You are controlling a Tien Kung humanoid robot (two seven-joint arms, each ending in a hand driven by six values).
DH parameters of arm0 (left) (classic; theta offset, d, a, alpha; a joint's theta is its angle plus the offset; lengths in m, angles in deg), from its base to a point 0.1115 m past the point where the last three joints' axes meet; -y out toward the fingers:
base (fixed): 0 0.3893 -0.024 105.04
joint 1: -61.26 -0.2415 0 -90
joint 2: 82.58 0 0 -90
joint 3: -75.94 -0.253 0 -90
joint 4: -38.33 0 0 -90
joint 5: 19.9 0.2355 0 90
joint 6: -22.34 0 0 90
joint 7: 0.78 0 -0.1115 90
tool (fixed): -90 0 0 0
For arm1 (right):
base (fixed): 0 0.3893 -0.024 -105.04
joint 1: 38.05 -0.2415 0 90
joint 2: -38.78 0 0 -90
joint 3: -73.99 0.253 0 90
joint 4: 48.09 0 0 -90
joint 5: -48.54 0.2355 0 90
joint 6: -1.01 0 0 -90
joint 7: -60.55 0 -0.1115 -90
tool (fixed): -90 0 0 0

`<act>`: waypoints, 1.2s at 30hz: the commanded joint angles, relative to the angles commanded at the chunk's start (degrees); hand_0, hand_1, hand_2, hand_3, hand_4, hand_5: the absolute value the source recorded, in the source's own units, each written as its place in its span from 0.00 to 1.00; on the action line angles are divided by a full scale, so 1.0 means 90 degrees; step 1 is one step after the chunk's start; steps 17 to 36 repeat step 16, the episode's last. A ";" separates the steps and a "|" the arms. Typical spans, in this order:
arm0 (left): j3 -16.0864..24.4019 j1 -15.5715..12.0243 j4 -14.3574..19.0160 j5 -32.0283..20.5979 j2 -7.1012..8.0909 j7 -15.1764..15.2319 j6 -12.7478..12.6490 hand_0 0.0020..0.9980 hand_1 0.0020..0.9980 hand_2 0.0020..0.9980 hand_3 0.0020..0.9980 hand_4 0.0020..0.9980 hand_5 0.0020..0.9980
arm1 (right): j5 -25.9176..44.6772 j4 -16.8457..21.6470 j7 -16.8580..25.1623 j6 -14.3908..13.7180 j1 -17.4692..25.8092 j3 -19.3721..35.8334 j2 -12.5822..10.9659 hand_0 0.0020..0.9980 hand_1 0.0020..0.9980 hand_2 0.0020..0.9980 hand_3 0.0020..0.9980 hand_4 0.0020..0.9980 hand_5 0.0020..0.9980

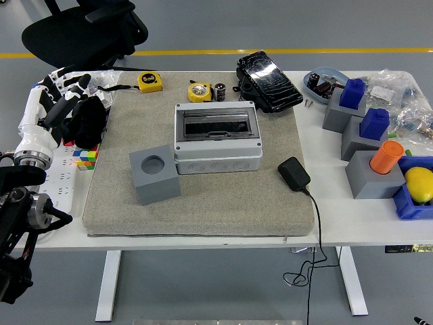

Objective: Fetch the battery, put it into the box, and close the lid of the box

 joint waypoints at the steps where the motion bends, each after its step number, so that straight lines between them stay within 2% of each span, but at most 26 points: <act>1: -0.0004 0.0003 -0.0002 0.0001 0.0001 -0.0002 0.0002 0.58 0.65 0.65 0.74 0.97 0.44 | -0.0001 0.0001 0.0001 0.0000 0.0000 -0.0003 -0.0001 0.57 0.63 0.66 0.55 0.94 0.50; 36: -0.0077 0.0040 -0.0020 0.0012 0.0021 -0.0014 0.0012 0.57 0.65 0.65 0.74 0.97 0.44 | -0.0008 0.0007 -0.0013 0.0001 -0.0027 -0.0073 -0.0027 0.57 0.63 0.66 0.55 0.94 0.50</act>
